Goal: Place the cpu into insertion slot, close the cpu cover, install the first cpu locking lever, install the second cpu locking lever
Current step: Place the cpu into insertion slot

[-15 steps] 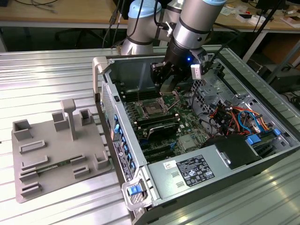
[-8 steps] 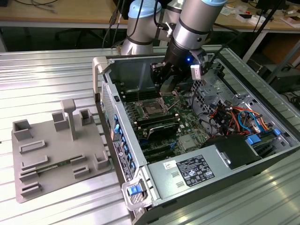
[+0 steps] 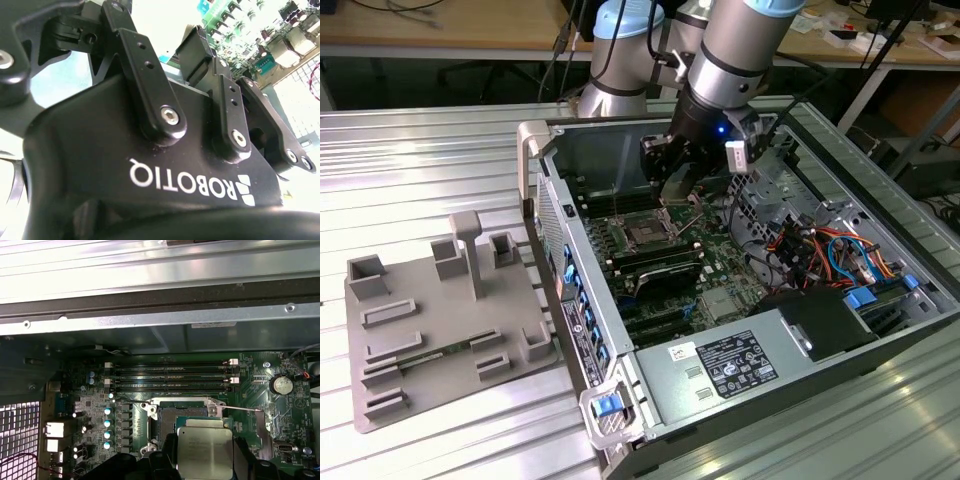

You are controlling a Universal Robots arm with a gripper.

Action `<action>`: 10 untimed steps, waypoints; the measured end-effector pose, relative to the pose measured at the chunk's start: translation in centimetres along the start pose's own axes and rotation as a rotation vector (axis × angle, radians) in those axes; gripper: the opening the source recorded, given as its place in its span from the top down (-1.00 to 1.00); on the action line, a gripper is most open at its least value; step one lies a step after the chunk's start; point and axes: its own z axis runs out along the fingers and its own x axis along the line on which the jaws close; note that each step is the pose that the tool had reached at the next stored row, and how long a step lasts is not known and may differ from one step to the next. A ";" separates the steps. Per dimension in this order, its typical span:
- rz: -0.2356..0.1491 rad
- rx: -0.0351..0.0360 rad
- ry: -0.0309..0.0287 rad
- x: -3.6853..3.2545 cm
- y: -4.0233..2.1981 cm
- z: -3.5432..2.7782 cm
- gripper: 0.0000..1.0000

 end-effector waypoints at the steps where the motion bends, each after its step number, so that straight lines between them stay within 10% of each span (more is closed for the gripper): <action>1: 0.000 0.0000 0.0000 0.00 0.00 0.01 -0.09; 10: 0.000 0.0000 0.0000 0.00 -0.01 0.14 -0.09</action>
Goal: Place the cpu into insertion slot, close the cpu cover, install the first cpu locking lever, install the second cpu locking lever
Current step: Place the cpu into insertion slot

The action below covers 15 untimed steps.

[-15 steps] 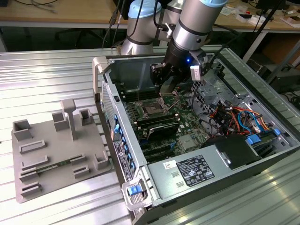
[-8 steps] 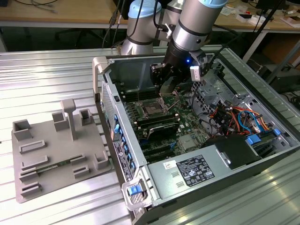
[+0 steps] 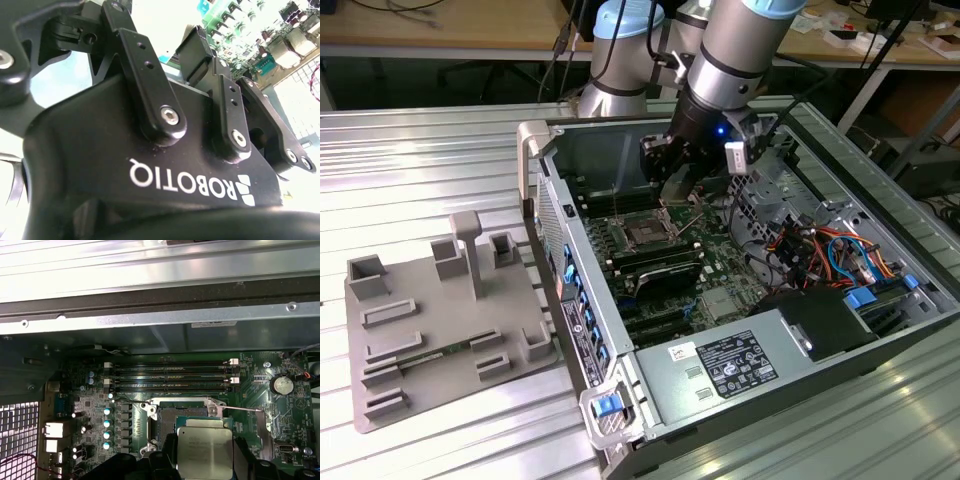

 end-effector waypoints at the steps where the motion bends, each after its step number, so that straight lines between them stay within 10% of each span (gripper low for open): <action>1: 0.000 0.0000 0.0000 0.00 0.00 0.01 -0.09; 15: 0.000 0.0000 0.0000 -0.02 -0.07 0.81 -0.09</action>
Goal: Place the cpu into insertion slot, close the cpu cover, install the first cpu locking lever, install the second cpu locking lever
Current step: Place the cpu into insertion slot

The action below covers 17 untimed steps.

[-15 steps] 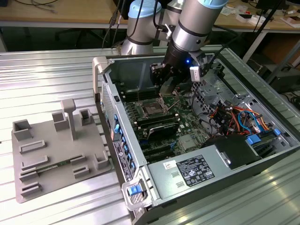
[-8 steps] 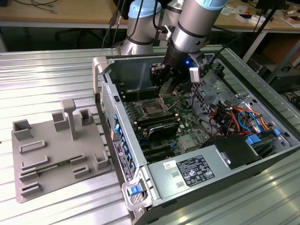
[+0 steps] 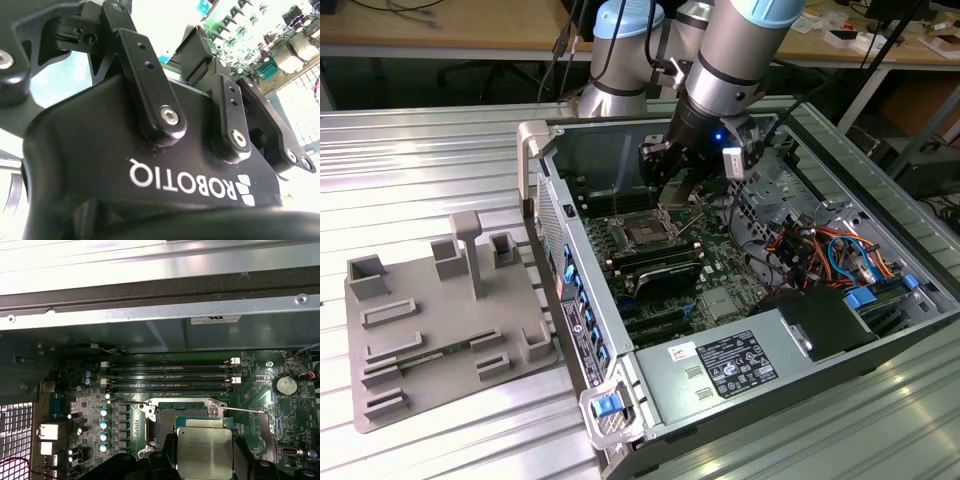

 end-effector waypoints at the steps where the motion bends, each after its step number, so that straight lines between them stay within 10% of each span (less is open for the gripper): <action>1: 0.000 0.0000 0.0001 0.00 0.00 0.01 -0.09; 17: 0.000 0.0000 0.0001 0.15 -0.10 1.03 -0.09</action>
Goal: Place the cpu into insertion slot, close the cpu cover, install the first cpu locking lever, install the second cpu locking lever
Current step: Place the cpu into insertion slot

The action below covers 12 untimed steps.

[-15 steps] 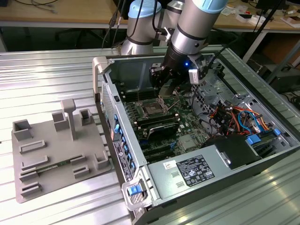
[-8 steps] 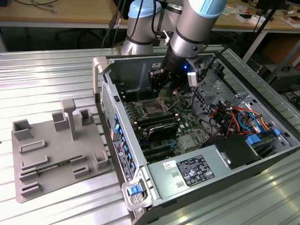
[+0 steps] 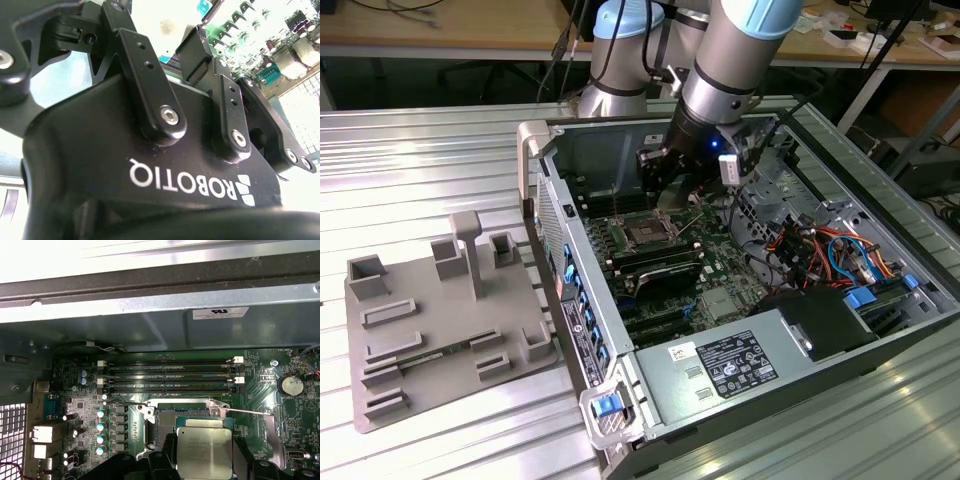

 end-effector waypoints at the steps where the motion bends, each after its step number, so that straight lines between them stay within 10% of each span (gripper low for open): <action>1: 0.000 -0.0002 -0.0001 0.07 0.00 0.01 -0.09; 12: 0.000 0.0001 0.0000 0.36 -0.05 0.34 -0.09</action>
